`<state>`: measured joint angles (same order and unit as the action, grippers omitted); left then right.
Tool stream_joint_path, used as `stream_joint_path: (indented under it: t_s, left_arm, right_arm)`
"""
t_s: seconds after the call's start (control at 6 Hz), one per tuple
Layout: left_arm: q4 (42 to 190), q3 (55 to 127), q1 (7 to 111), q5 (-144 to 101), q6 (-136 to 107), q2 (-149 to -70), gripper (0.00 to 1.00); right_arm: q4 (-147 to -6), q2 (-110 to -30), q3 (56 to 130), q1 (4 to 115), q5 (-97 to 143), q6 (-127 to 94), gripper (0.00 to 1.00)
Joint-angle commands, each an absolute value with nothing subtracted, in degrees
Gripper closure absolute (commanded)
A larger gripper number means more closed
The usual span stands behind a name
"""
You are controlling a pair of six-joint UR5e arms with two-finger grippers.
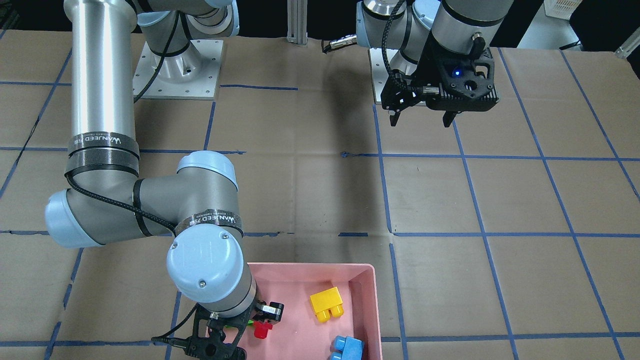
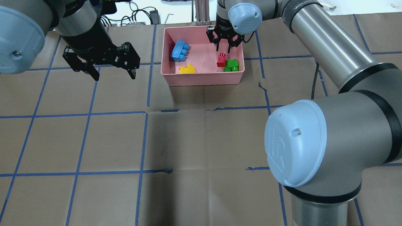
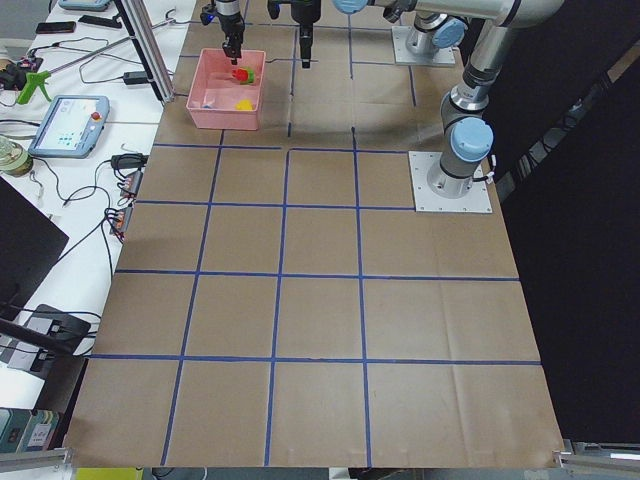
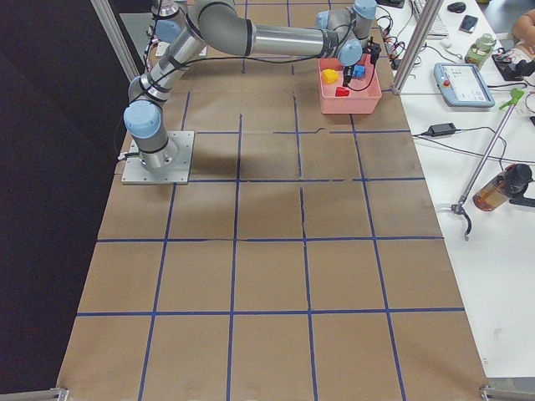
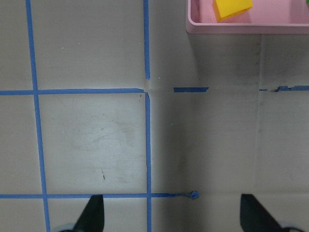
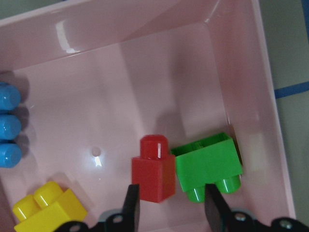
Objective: Put all blocks into box
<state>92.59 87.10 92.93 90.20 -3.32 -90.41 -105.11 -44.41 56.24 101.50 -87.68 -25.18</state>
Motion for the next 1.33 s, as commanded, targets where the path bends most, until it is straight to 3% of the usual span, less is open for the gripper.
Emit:
stream_joint_path:
  t_s: [0.0, 0.5, 1.0, 1.17]
  left_arm:
    - [92.64, 87.10, 92.02, 90.18, -2.99, -90.44, 0.00]
    - [92.55, 87.01, 92.02, 90.18, -2.90, -91.14, 0.00]
    - [92.64, 87.10, 92.02, 90.26, -2.90, -91.05, 0.00]
    - [92.55, 86.40, 91.93, 90.00, -2.99, -90.71, 0.00]
  right_arm:
    - [-104.86, -45.86, 56.16, 101.43, -88.24, -25.05, 0.00]
    - [-91.25, -57.87, 62.54, 95.14, -91.22, -13.06, 0.00]
    - [-89.91, -79.73, 83.61, 91.33, -91.32, -6.43, 0.00]
    - [-84.95, -84.07, 84.98, 90.45, -91.06, -6.33, 0.00]
